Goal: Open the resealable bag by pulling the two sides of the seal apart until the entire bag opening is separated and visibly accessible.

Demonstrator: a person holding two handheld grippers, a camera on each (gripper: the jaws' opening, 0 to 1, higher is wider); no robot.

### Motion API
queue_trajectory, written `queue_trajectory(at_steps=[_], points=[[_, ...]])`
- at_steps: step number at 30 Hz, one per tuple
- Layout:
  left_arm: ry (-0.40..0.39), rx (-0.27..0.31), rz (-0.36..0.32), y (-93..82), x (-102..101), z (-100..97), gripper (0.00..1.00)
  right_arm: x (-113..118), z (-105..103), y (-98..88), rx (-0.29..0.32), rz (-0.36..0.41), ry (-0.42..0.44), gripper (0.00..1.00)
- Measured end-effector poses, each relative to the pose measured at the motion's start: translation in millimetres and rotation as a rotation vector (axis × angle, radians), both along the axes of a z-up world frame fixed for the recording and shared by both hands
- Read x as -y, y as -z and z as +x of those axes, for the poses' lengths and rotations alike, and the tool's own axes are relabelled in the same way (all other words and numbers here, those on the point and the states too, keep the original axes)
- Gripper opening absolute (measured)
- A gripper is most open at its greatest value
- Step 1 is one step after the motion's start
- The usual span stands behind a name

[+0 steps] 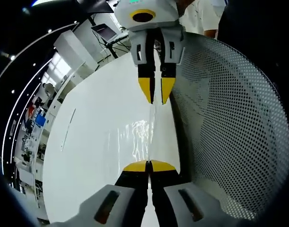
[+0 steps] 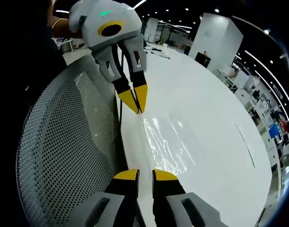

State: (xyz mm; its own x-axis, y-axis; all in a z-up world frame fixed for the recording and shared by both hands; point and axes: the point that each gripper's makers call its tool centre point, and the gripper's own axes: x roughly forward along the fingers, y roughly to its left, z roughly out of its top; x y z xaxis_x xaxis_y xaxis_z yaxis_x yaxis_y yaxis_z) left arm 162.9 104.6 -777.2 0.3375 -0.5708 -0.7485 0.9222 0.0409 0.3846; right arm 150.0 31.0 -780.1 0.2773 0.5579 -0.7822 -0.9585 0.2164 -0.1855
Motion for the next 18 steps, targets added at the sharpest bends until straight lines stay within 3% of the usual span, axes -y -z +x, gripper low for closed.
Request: queue_trajectory(at_steps=[6, 18], points=[[0.013, 0.0, 0.006, 1.2, -1, -4.0, 0.0, -10, 7, -5.9, 0.023, 0.034, 0.019, 0.05], [0.023, 0.006, -0.016, -2.2, 6, -6.4, 0.0, -15, 7, 16.7, 0.001, 0.01, 0.023, 0.04]])
